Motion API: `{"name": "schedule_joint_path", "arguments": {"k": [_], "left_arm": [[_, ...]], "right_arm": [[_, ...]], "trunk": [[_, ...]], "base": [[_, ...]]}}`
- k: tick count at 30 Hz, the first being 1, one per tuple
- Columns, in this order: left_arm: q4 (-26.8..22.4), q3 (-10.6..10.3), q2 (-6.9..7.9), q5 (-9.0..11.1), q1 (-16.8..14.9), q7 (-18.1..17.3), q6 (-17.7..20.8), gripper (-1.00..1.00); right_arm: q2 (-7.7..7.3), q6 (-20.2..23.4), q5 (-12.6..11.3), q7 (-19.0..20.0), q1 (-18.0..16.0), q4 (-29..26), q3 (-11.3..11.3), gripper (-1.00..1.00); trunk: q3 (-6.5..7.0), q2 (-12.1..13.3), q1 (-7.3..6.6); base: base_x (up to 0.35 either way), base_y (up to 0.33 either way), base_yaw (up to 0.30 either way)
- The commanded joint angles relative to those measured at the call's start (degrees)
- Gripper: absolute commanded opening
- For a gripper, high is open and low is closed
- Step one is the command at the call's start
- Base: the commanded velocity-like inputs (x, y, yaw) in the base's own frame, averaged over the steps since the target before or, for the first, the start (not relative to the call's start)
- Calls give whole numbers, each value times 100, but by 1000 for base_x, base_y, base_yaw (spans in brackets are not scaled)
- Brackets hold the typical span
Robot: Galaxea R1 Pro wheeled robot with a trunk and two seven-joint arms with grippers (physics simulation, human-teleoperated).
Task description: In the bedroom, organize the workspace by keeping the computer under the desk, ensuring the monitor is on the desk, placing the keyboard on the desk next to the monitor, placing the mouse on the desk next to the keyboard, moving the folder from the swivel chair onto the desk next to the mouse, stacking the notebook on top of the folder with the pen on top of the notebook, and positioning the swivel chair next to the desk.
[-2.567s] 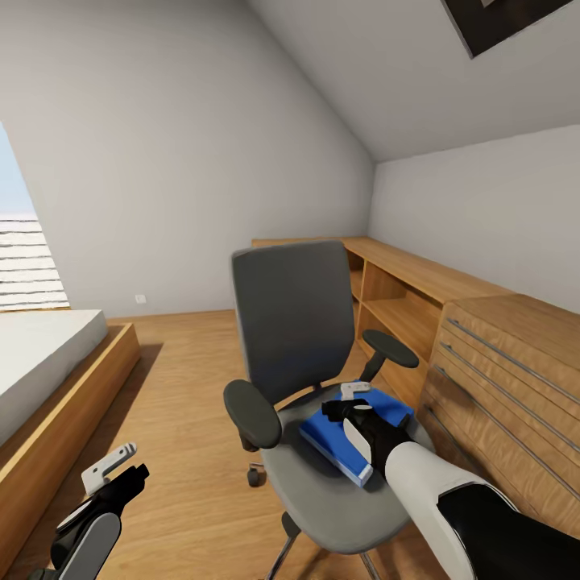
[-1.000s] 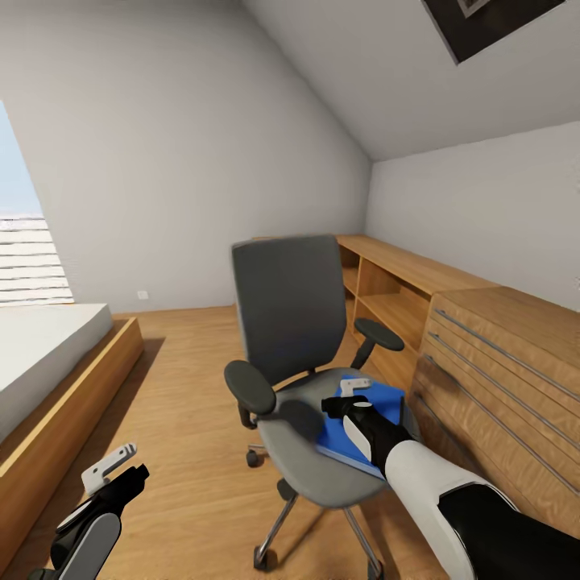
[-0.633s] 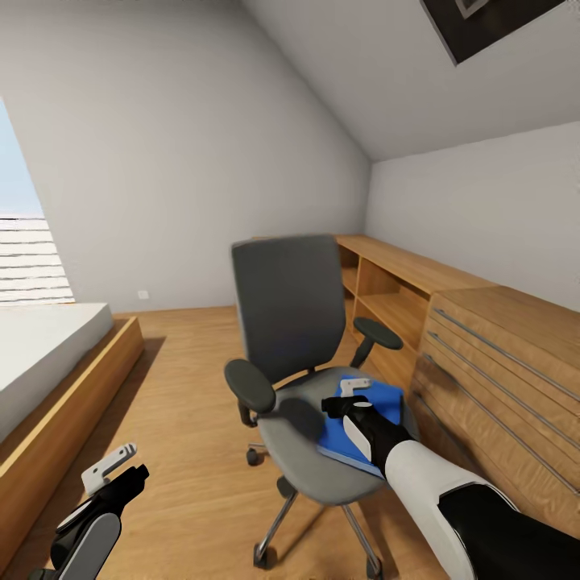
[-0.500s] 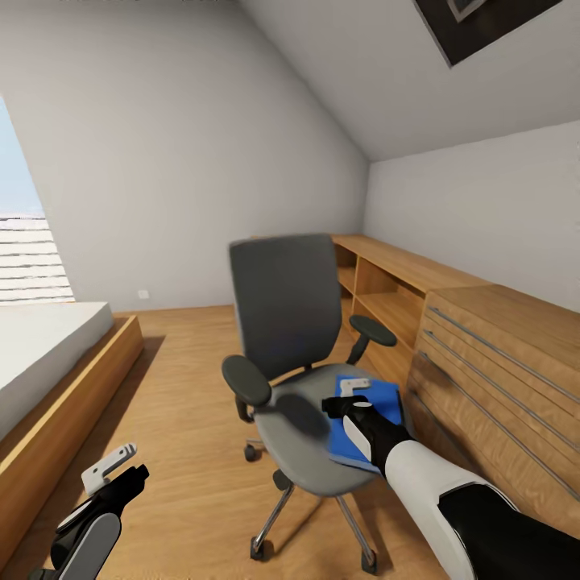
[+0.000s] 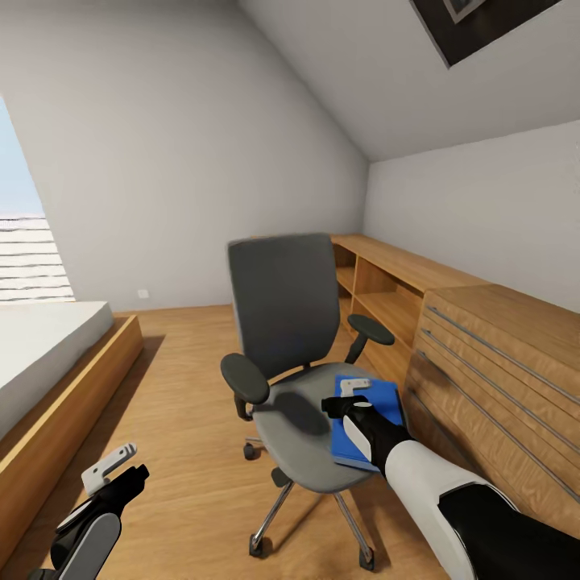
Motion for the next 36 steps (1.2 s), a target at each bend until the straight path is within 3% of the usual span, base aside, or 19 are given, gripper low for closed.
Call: {"name": "schedule_joint_path", "arguments": {"k": [1, 5, 25, 36], "left_arm": [[-9, -8, 6, 26, -4, 42, 20, 100], [-9, -8, 6, 26, -4, 42, 20, 100], [-2, -8, 6, 35, -4, 42, 20, 100], [17, -17, 6, 32, -4, 42, 20, 100]], "right_arm": [[-6, 31, -63, -44, 0, 120, 10, 100], [-6, 31, -65, -44, 0, 116, 10, 100], [-15, -8, -95, -24, 0, 39, -4, 100], [-24, 156, -135, -33, 119, -830, -27, 100]], "trunk": [[-7, -2, 0], [65, 159, -88], [65, 159, -88], [65, 159, -88]], "base": [[0, 0, 0], [0, 0, 0], [0, 0, 0], [0, 0, 0]]}}
